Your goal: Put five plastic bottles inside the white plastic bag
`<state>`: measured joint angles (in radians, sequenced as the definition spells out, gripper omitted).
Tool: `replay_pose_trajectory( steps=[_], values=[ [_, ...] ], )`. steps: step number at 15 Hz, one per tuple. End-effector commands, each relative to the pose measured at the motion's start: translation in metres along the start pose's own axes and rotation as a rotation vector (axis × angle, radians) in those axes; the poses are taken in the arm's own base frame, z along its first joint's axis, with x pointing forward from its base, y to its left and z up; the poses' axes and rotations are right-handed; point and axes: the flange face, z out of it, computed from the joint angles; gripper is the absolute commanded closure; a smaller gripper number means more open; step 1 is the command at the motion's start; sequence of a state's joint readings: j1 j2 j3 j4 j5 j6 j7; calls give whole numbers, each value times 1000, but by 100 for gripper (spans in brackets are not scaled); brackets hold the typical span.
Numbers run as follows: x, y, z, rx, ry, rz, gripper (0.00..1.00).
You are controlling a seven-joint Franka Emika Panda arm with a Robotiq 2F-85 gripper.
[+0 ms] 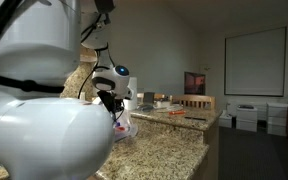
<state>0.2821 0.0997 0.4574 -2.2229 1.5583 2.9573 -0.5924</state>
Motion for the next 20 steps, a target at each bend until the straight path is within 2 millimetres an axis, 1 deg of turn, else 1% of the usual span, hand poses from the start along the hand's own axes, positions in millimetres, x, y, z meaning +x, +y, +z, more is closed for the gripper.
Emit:
replay_pose_trajectory(
  steps=[1,3,5,6,7,9,10,13,15,17,19,20],
  values=[
    [-7,9,16,0,-70,-24,87],
    [-10,10,25,3,-108,-53,87],
    [-12,11,29,8,-140,-77,87],
    [-12,10,30,13,-153,-83,61],
    [-13,10,31,18,-167,-95,39],
    [-13,9,31,22,-187,-105,29],
    [-13,10,29,26,-197,-114,22],
    [-8,13,20,12,-231,-127,3],
    [0,15,7,-1,-274,-134,0],
    [12,17,-12,-5,-328,-128,0],
    [28,16,-42,-10,-372,-114,0],
    [39,16,-60,-16,-377,-101,0]
  ],
)
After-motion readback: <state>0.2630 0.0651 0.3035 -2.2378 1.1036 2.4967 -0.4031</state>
